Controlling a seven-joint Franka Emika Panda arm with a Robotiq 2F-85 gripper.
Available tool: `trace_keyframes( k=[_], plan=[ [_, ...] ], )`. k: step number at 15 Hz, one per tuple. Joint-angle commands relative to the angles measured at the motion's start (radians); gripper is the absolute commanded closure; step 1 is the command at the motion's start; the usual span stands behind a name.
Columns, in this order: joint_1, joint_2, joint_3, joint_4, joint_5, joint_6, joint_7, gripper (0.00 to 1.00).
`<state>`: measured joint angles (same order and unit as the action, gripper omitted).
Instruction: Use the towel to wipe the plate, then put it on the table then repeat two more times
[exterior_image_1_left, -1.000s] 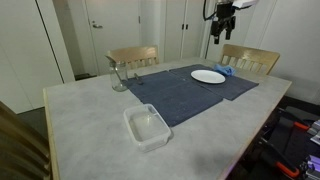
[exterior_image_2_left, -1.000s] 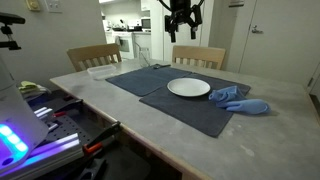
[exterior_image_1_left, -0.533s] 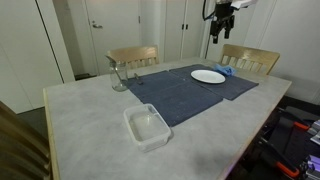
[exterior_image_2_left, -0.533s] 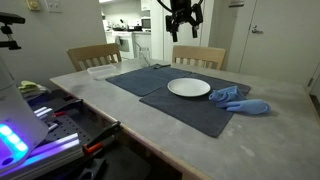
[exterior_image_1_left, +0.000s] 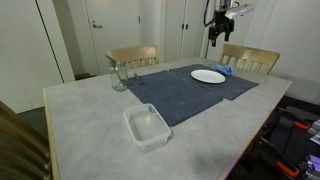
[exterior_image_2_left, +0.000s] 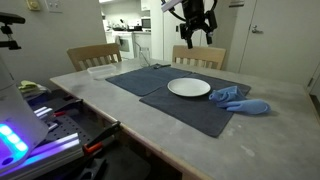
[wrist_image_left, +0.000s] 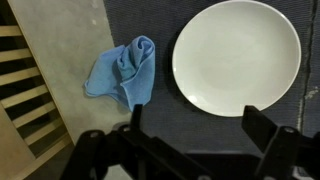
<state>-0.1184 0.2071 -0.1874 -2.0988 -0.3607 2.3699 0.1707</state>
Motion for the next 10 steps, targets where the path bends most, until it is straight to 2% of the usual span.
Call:
trace_keyframes(
  k=[1,10],
  plan=[
    [-0.012,0.139,-0.027,0.113,-0.007,0.029,0.035,0.00],
    [-0.049,0.392,-0.062,0.396,0.082,0.002,0.016,0.00]
  ],
)
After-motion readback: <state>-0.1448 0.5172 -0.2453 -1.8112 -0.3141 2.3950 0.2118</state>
